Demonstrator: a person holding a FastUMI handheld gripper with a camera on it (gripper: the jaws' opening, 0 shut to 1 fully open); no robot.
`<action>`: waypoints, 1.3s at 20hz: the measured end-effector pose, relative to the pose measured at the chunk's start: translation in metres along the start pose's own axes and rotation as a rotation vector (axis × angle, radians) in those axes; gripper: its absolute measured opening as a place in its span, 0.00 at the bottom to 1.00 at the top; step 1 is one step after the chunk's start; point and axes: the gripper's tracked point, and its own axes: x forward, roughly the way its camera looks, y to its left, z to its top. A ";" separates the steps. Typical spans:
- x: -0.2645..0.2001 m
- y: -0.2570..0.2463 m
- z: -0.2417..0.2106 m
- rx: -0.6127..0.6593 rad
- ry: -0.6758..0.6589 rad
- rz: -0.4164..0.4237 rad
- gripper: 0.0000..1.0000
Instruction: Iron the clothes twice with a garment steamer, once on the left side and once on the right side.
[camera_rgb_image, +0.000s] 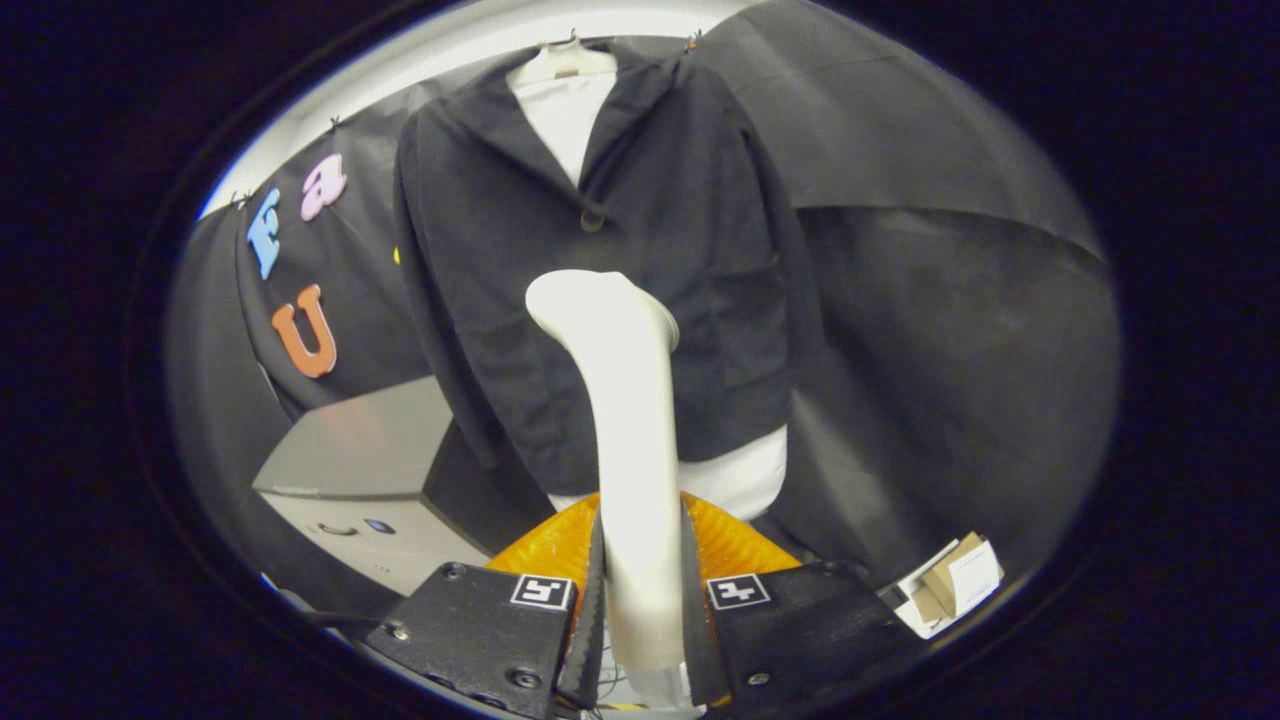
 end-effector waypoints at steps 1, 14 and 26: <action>-0.007 -0.002 0.015 0.007 -0.031 0.002 0.36; -0.022 -0.039 0.213 0.113 -0.284 0.065 0.36; 0.031 -0.036 0.228 0.031 -0.270 0.030 0.36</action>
